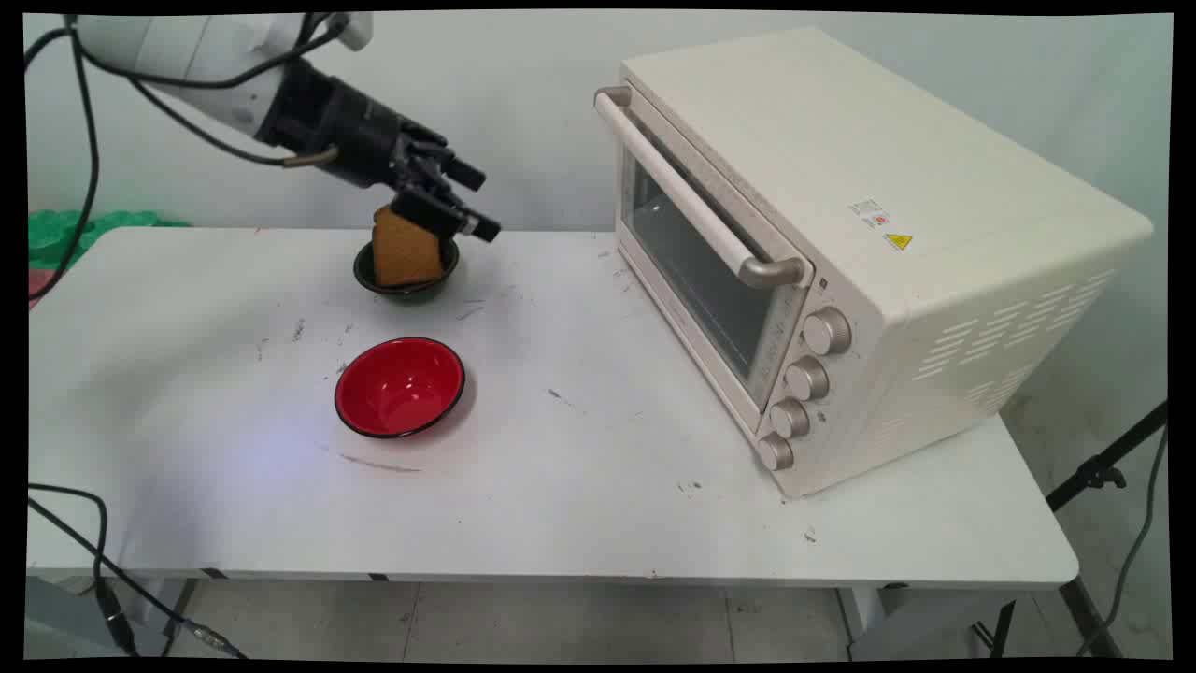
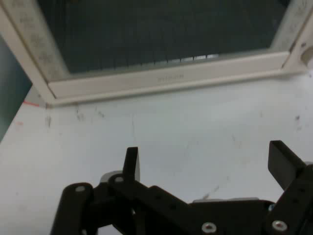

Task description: Open the oven

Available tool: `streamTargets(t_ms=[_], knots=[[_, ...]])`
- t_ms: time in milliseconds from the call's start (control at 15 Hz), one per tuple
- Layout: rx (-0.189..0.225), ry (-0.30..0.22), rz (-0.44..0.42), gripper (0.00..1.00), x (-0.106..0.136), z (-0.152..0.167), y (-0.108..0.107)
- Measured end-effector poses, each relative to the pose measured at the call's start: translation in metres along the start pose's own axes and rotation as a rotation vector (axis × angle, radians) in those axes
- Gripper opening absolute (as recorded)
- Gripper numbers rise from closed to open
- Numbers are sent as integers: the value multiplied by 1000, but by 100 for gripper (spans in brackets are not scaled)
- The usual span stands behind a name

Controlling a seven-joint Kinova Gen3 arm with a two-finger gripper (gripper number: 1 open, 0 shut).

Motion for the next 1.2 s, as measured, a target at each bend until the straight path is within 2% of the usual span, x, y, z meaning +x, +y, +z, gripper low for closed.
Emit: streamTargets(t_ms=[400, 1067, 1133, 1200], knots=[[9, 38, -21, 100, 38, 15, 10], [21, 86, -40, 100, 79, 39, 14], [23, 92, -42, 0, 84, 42, 15], [26, 99, -44, 0, 89, 45, 15]])
